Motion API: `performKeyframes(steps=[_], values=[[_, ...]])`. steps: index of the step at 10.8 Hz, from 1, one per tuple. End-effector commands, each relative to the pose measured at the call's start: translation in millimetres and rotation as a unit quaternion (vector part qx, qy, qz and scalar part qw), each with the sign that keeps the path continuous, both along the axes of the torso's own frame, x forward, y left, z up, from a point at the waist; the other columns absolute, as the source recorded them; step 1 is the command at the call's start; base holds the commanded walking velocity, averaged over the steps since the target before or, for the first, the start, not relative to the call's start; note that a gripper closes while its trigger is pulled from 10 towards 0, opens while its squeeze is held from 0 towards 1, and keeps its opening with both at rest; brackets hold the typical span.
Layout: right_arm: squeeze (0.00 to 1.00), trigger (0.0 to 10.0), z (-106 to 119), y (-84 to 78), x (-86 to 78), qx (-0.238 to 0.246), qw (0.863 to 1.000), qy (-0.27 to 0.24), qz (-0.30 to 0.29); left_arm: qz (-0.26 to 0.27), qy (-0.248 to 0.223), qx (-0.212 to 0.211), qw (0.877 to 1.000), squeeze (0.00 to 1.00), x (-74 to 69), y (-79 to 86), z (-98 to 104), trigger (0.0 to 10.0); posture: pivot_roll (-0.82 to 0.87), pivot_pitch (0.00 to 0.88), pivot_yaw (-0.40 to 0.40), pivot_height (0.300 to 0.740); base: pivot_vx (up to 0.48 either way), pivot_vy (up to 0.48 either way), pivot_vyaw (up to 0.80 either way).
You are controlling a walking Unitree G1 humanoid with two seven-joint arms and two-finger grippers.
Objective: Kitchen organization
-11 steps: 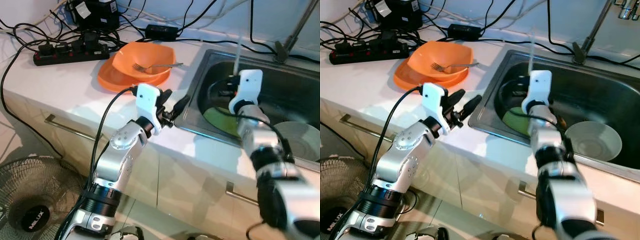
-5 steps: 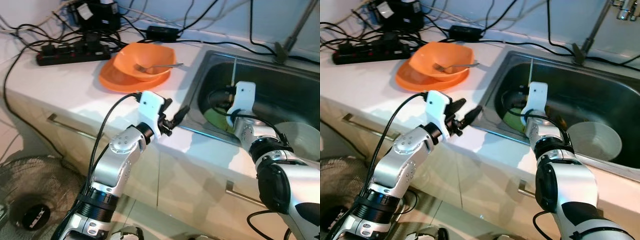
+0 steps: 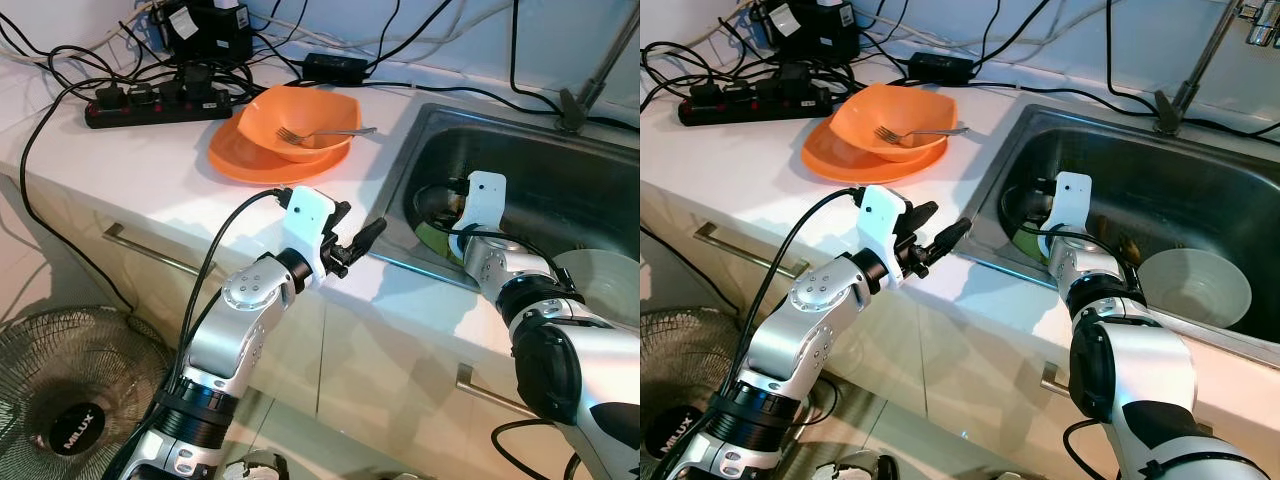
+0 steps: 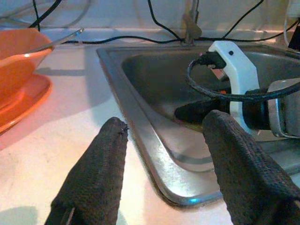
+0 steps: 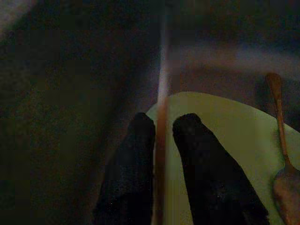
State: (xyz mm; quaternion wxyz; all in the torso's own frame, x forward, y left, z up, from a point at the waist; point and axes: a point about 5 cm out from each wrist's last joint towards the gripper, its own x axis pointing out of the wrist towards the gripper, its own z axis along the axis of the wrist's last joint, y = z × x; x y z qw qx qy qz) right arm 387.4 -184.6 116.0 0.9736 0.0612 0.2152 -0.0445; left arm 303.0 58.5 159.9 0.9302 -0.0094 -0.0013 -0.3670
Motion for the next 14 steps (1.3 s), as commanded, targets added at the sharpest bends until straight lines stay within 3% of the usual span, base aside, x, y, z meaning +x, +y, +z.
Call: performKeyframes(steps=[1,3,4,6,8,11,14], values=[[1.00,10.0,9,1.8,4.5,0.009,1.000,-0.009,-0.002,-0.005,0.000,0.009,1.000,0.00,-2.3,-1.8,-1,10.0,0.11,0.004,-0.008,0.740,0.000,0.000,0.00],[0.98,10.0,19,0.3,8.7,-0.019,0.999,-0.038,0.007,-0.007,0.000,0.010,1.000,0.00,-2.8,-3.5,-1,10.0,0.11,0.010,-0.007,0.740,0.000,0.000,0.00],[0.00,10.0,29,-1.3,12.3,-0.025,0.997,-0.068,0.001,-0.007,-0.002,0.014,1.000,0.00,-2.9,-4.3,-2,10.0,0.11,0.012,-0.008,0.740,0.000,0.000,0.00],[0.00,10.0,65,-1.0,21.7,-0.032,0.984,-0.176,0.004,0.002,-0.009,0.013,1.000,0.00,-2.1,-4.5,-2,10.0,0.09,0.029,-0.011,0.740,0.000,0.000,0.00],[0.00,10.0,82,0.9,20.5,-0.034,0.965,-0.261,0.016,0.019,-0.014,0.006,1.000,0.00,1.4,-1.7,-1,10.0,0.08,0.042,-0.014,0.740,0.000,0.000,0.00],[0.00,10.0,76,-9.3,0.3,-0.031,0.939,-0.343,0.012,0.048,-0.015,0.009,0.999,0.00,1.7,7.0,-5,10.0,0.07,0.062,-0.012,0.740,0.000,0.000,0.00],[0.00,10.0,47,5.7,-33.7,-0.038,0.927,-0.370,0.052,0.069,-0.016,0.018,0.997,0.00,-1.2,17.8,-10,10.0,0.05,0.074,-0.001,0.740,0.000,0.000,0.00]])
